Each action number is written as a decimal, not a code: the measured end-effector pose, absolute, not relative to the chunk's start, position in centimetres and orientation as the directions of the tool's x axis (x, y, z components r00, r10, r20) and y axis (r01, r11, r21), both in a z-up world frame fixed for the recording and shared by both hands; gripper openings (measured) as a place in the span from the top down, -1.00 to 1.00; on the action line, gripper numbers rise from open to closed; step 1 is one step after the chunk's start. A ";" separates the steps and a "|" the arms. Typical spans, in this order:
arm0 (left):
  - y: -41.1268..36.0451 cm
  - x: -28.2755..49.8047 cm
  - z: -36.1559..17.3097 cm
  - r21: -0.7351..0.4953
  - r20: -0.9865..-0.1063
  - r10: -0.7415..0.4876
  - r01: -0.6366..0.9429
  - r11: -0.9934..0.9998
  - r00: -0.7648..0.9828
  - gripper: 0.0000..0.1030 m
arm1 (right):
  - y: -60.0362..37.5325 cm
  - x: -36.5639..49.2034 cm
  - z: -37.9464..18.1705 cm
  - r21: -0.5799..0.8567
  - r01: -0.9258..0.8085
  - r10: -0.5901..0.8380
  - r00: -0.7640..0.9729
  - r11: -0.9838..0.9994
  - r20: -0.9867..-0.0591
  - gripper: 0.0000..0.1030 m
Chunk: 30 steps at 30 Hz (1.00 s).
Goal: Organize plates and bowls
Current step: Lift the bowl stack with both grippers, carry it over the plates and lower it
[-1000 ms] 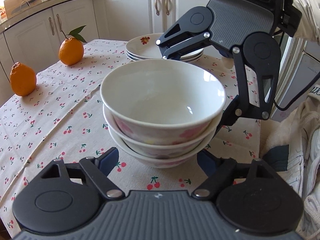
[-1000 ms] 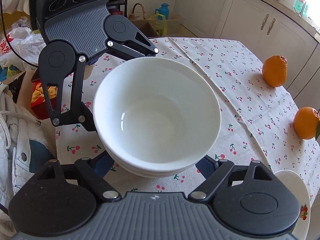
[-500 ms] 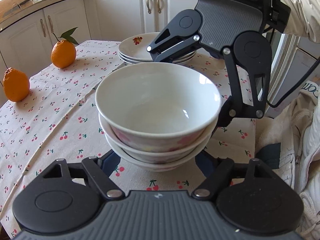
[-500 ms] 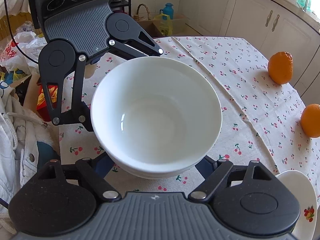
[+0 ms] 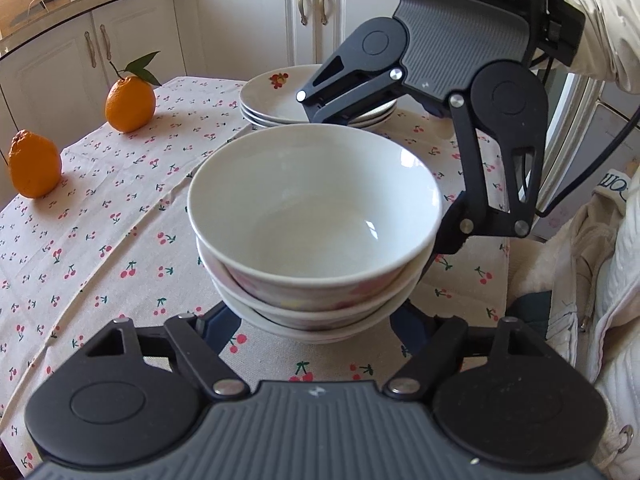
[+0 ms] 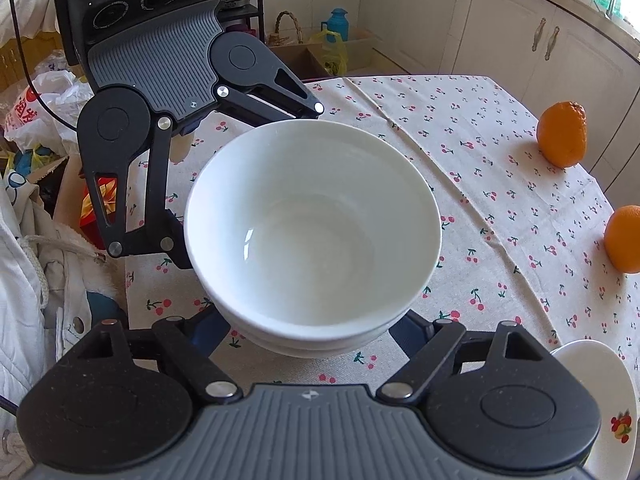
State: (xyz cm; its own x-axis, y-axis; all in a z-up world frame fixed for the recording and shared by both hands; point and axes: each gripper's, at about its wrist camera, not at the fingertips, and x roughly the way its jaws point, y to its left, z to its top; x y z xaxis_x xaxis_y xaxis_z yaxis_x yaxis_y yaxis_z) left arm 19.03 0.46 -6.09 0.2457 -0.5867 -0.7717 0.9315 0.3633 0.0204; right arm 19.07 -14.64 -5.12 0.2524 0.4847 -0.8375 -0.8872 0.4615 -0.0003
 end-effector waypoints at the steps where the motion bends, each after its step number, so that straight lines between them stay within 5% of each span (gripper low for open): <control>1: 0.4 19.0 -6.0 0.025 -0.770 -0.586 0.930 0.366 0.251 -0.57 | -14.7 19.1 -5.0 -0.002 -0.887 0.485 0.254 0.462 -0.837 -0.72; 30: -11.2 23.2 -2.3 0.111 -0.702 -0.659 0.956 0.272 0.270 -0.57 | -26.1 20.3 0.3 -0.137 -0.813 0.418 0.427 0.566 -0.802 -0.72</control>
